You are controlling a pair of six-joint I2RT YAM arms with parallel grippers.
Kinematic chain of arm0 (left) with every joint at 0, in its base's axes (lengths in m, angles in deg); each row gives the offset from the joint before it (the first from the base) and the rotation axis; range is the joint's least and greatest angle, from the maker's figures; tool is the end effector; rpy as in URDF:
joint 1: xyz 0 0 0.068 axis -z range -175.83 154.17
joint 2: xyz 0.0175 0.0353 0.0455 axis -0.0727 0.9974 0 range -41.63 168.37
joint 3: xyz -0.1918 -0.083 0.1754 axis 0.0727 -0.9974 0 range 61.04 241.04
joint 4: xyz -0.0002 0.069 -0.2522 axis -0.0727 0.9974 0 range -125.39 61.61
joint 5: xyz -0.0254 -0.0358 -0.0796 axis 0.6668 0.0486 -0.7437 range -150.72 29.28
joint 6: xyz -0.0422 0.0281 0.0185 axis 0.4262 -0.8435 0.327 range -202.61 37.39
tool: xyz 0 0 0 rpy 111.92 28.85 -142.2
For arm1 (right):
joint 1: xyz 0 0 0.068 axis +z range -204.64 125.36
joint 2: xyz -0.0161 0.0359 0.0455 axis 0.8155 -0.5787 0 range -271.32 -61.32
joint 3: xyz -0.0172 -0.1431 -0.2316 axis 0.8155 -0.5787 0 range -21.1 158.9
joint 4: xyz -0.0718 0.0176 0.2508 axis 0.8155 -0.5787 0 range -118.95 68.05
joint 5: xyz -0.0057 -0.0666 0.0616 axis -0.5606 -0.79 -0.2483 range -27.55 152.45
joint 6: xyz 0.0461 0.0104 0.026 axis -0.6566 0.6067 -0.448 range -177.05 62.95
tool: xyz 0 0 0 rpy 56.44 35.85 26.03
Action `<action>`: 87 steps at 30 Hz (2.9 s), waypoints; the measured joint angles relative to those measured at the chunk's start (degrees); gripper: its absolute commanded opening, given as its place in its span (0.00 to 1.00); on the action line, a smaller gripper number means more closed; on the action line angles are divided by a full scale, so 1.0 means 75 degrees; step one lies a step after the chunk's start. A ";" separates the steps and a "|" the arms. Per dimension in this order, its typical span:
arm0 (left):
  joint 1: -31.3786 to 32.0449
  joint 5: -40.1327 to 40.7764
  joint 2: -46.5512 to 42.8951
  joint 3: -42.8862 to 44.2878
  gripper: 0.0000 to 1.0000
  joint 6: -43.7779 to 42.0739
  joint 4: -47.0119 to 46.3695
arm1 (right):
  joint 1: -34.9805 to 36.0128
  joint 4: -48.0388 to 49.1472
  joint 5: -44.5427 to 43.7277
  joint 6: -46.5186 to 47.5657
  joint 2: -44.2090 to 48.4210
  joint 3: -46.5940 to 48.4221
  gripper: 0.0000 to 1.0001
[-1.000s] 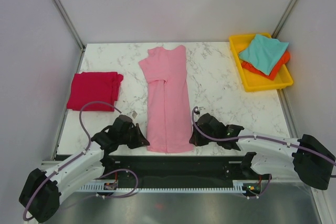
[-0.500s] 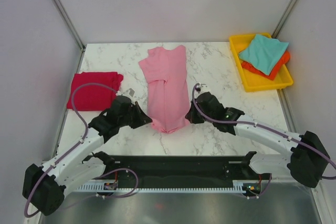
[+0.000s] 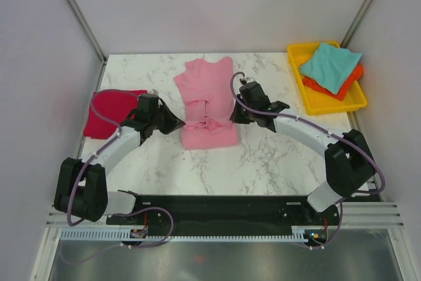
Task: Fold and stack the t-shirts
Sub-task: Fold the tshirt
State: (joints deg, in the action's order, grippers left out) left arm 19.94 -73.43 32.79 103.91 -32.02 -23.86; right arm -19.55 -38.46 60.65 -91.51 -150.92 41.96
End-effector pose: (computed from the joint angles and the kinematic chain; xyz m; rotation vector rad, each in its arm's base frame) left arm 0.2565 -0.0805 0.2165 -0.6198 2.3731 -0.8103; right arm 0.2823 0.1969 0.2469 0.0032 2.3924 0.5618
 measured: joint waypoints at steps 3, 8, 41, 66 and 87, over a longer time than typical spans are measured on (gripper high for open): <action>-0.0038 -0.0134 0.0723 0.0565 0.02 0.0017 -0.0230 | -0.0131 -0.0044 0.0038 0.0029 -0.0478 0.0417 0.00; -0.0137 -0.0367 0.1833 0.1384 0.02 0.0017 -0.0425 | -0.0376 -0.0230 0.0090 0.0087 -0.1142 0.1029 0.00; -0.1174 -0.1626 0.3305 0.2235 1.00 0.0323 -0.0953 | -0.1005 0.0411 -0.1064 0.0242 -0.1862 0.1580 0.81; -0.0423 -0.0769 0.0816 -0.0731 0.65 -0.0557 -0.0965 | -0.0641 0.2451 0.0498 -0.0367 -0.0711 -0.2104 0.53; -0.0347 -0.0956 0.1958 -0.0699 0.49 -0.0554 -0.1445 | -0.0644 0.3086 0.1052 -0.0836 -0.1166 -0.2235 0.14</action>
State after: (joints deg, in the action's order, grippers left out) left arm 17.34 -80.60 47.47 98.66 -36.17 -34.70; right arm -24.38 -15.32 68.54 -97.78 -159.67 25.20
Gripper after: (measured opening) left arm 0.499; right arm 0.167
